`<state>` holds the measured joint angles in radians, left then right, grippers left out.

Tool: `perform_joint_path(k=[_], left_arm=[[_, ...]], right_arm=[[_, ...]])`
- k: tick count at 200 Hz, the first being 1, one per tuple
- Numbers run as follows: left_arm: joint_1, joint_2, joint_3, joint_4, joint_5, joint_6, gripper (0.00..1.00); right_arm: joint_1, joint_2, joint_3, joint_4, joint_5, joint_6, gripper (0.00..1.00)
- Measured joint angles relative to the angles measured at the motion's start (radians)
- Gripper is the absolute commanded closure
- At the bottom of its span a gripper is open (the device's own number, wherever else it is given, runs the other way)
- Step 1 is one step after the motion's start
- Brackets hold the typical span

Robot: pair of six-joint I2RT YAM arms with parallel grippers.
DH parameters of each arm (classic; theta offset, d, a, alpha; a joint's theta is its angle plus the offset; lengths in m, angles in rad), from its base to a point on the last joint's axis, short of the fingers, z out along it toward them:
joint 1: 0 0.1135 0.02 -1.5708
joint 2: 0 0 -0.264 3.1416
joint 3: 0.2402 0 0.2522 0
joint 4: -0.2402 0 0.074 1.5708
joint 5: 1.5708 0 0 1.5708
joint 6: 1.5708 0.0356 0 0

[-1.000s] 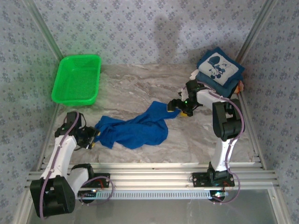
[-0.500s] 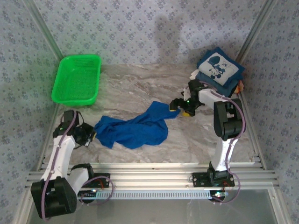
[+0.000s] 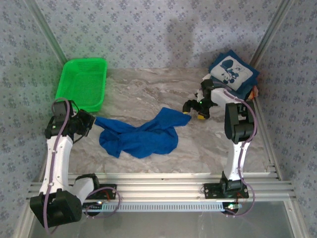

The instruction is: Fold and stack the t-shirts

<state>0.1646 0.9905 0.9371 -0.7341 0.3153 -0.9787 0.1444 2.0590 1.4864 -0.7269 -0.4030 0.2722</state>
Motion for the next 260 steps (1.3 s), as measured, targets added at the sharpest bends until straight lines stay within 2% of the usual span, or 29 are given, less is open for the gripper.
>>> perform_joint_path(k=[67, 122, 148, 260], left_arm=[[0.01, 0.029, 0.08, 0.01, 0.018, 0.097, 1.0], [0.019, 0.153, 0.256, -0.067, 0.072, 0.361, 1.0], [0.019, 0.185, 0.283, -0.106, 0.097, 0.451, 1.0], [0.026, 0.216, 0.256, -0.155, 0.145, 0.499, 1.0]], right_arm=[[0.0, 0.05, 0.077, -0.077, 0.005, 0.001, 0.06], [0.005, 0.081, 0.127, -0.126, 0.012, 0.003, 0.07], [0.005, 0.083, 0.13, -0.13, 0.014, 0.003, 0.07], [0.007, 0.108, 0.167, -0.167, 0.018, 0.003, 0.08]])
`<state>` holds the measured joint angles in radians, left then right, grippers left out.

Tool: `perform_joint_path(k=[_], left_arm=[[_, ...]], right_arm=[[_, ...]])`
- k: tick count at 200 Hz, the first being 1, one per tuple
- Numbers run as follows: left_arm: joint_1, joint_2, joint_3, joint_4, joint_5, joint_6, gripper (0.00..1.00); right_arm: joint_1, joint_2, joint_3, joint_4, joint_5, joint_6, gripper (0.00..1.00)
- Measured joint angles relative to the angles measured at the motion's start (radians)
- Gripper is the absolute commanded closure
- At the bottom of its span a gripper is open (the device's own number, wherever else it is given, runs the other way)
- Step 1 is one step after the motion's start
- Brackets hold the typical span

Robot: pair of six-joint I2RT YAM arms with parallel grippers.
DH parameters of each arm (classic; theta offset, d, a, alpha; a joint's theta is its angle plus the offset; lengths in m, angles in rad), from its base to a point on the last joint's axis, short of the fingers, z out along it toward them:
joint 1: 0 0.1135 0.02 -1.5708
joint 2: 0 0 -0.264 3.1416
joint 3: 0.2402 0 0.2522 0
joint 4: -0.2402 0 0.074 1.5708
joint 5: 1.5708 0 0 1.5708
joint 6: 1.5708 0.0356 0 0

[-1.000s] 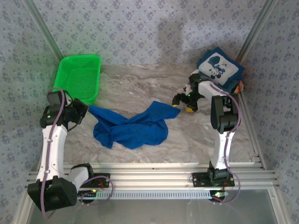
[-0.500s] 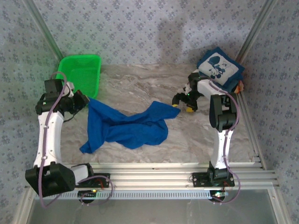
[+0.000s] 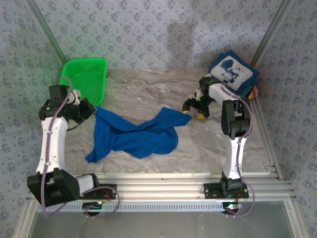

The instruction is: Fold and stack the t-shirts

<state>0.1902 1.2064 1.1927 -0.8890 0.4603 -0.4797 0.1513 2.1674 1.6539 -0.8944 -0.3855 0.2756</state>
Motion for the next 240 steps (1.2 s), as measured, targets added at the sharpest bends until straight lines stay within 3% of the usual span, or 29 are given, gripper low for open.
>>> perform_joint_path(k=[43, 87, 124, 176, 240], left_arm=[[-0.026, -0.035, -0.205, -0.006, 0.054, -0.051, 1.0], [-0.177, -0.108, -0.38, 0.063, 0.109, -0.206, 1.0], [-0.187, -0.135, -0.454, 0.105, 0.121, -0.299, 1.0], [-0.192, -0.149, -0.518, 0.145, 0.126, -0.385, 0.67], [-0.198, -0.176, -0.581, 0.171, 0.127, -0.428, 0.62]], right_arm=[[-0.001, -0.014, -0.027, 0.025, 0.0, 0.0, 0.08], [-0.003, -0.021, -0.038, 0.037, -0.005, 0.0, 0.08], [-0.005, -0.021, -0.038, 0.037, -0.011, -0.001, 0.08], [-0.008, -0.021, -0.044, 0.041, -0.016, -0.004, 0.08], [-0.01, -0.042, -0.076, 0.074, -0.021, -0.005, 0.09]])
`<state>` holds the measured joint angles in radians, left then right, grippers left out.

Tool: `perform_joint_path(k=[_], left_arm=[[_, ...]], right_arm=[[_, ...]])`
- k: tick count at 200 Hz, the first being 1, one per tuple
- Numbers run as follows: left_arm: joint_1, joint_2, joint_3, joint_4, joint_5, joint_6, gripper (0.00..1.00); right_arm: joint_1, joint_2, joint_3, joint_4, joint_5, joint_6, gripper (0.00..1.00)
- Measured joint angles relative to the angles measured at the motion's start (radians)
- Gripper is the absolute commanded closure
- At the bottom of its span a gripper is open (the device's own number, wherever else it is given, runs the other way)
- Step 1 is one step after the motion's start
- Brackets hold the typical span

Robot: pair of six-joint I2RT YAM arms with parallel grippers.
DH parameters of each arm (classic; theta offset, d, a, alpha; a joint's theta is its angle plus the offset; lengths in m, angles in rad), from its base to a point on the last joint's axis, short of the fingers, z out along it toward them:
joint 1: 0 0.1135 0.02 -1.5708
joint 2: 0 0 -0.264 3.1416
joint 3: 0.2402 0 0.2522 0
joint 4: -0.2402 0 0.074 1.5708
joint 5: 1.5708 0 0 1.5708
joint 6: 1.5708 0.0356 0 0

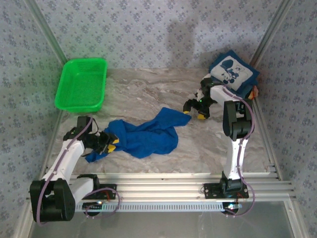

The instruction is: Fold and stack the t-shirts

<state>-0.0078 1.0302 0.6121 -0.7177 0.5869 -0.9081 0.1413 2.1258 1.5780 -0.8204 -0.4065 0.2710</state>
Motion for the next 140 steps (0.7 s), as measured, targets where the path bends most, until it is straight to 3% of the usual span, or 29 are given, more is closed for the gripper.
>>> perform_joint_path(k=[34, 77, 140], left_arm=[[-0.048, -0.031, -0.003, 0.001, -0.005, -0.021, 0.54], [-0.211, -0.064, -0.038, 0.052, -0.067, -0.097, 0.49], [-0.416, -0.026, -0.051, 0.181, -0.309, -0.137, 0.48]], right_arm=[[0.0, -0.008, -0.012, 0.012, -0.001, -0.001, 0.09], [-0.001, -0.024, -0.039, 0.038, -0.002, -0.007, 0.09], [-0.007, -0.05, -0.083, 0.084, -0.018, -0.018, 0.08]])
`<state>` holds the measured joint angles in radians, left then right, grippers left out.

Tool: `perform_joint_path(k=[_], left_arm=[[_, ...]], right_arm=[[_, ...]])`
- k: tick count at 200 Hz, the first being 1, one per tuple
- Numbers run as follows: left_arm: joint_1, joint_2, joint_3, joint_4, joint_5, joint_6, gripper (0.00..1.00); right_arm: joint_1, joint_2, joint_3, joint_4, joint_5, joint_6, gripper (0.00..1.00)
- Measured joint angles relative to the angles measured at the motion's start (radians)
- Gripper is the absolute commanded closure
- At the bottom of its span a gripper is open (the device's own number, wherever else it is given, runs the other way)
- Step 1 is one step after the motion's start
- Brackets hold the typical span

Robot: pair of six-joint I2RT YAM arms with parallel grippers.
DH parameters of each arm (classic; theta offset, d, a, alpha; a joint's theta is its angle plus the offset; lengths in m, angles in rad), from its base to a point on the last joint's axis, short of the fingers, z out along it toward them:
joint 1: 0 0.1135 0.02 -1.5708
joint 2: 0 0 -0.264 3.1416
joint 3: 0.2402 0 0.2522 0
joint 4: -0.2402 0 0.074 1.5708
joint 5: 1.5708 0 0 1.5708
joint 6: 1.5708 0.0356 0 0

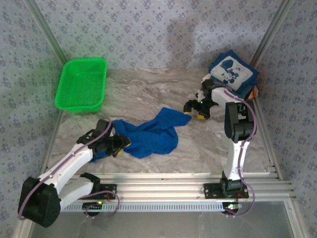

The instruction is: Fold and stack the t-shirts

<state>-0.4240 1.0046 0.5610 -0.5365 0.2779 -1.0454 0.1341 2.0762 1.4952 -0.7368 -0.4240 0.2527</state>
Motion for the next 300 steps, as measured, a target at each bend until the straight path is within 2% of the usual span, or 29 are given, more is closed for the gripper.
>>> perform_joint_path(k=[45, 100, 127, 156, 187, 237, 300], left_arm=[[-0.049, 0.06, 0.0, 0.065, -0.098, -0.003, 0.49], [-0.082, 0.121, 0.0, 0.114, -0.138, -0.014, 0.55], [-0.088, 0.133, 0.0, 0.114, -0.145, -0.016, 0.65], [-0.089, 0.147, 0.0, 0.107, -0.163, -0.018, 0.84], [-0.089, 0.168, 0.018, 0.066, -0.175, -0.01, 1.0], [-0.078, 0.159, 0.112, -0.046, -0.198, 0.027, 1.0], [0.016, 0.059, 0.329, -0.134, -0.196, 0.103, 1.0]], right_arm=[[-0.004, -0.004, -0.006, 0.008, -0.009, 0.0, 0.08], [-0.006, -0.005, -0.008, 0.009, -0.011, 0.0, 0.08], [-0.008, -0.006, -0.012, 0.012, -0.016, 0.0, 0.08], [-0.01, -0.006, -0.012, 0.013, -0.02, 0.0, 0.08], [-0.011, -0.006, -0.012, 0.013, -0.025, 0.0, 0.08], [-0.013, -0.006, -0.011, 0.012, -0.032, 0.0, 0.08], [-0.009, 0.023, 0.032, -0.03, -0.021, 0.013, 0.13]])
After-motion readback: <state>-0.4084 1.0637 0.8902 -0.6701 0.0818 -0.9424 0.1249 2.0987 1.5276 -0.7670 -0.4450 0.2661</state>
